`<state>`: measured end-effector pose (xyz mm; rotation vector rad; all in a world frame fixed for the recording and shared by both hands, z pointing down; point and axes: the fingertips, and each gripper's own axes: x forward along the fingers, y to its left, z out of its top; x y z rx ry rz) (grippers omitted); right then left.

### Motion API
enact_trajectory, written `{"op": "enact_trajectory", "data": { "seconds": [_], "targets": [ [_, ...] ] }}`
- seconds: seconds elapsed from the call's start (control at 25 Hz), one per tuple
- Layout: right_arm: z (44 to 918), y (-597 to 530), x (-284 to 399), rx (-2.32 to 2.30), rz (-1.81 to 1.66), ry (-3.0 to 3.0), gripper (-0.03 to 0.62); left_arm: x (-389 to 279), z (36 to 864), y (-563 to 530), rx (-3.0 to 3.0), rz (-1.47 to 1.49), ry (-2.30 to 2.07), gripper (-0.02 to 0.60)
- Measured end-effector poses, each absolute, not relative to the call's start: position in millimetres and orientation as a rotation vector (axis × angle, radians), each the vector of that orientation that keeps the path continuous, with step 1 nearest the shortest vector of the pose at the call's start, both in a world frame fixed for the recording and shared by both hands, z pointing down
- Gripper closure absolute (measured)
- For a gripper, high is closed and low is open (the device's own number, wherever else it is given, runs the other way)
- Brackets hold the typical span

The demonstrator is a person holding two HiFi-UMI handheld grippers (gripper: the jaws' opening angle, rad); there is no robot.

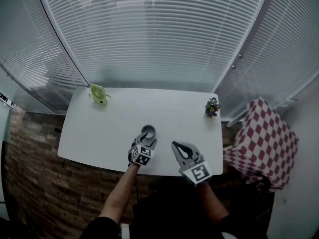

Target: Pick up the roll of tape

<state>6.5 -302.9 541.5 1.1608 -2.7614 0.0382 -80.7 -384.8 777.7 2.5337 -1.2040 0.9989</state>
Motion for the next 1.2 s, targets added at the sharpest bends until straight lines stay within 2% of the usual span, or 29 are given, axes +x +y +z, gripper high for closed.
{"op": "enact_trajectory", "data": {
  "seconds": [1.2],
  "targets": [
    [541.1,-316.5,10.1,1.140,0.079,-2.787,0.586,-67.6,852.8,-406.1,2.380,1.531,-0.972,0.353]
  ]
}}
